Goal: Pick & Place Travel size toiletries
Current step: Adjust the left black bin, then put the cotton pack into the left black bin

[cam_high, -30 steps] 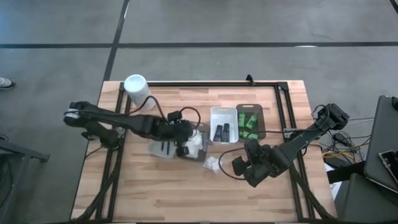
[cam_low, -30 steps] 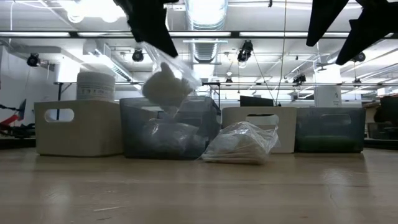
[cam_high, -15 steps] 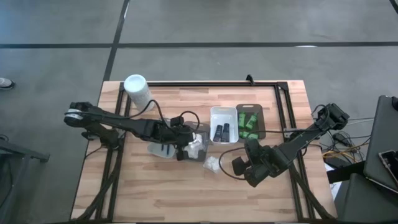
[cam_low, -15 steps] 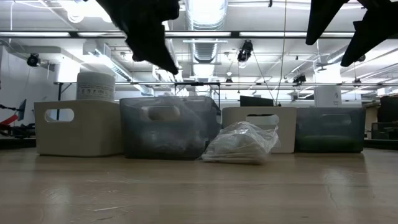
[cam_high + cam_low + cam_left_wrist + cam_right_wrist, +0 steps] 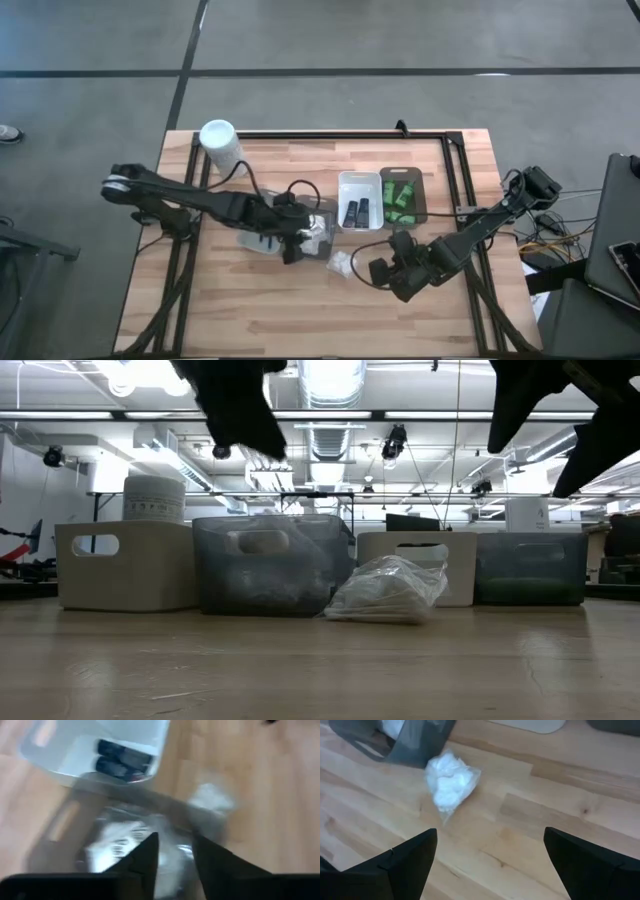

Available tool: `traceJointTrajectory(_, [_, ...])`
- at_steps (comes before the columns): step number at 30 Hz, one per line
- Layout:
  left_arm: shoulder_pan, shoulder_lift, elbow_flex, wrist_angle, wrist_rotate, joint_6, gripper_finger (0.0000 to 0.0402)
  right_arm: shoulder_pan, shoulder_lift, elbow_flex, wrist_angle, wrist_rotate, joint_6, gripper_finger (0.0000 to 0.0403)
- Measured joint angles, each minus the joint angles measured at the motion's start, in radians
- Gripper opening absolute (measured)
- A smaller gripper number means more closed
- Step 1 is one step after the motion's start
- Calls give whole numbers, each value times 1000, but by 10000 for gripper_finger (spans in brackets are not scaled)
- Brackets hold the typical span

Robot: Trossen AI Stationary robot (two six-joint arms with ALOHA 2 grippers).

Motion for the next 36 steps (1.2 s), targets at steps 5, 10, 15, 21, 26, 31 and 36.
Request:
traceJointTrajectory(5, [-57,-9,42,-39,301,-32,166,1,-1,-1,1,1,-2,363])
traceJointTrajectory(10, [-152,46,-6,-82,364,25,147,-2,-1,-2,1,3,-29,364])
traceJointTrajectory(15, [-187,138,-27,11,312,75,103,-3,-2,-5,-1,4,-34,363])
traceJointTrajectory(21, [-141,260,-12,92,246,131,84,-3,-2,-6,-1,4,-32,363])
traceJointTrajectory(26, [-79,313,3,90,83,134,83,-3,-2,-6,-1,4,-26,363])
traceJointTrajectory(31, [-22,308,27,93,-13,171,83,-2,-2,-6,-6,4,-5,363])
traceJointTrajectory(36, [-28,254,60,161,132,178,83,-2,-2,-6,-8,0,-1,363])
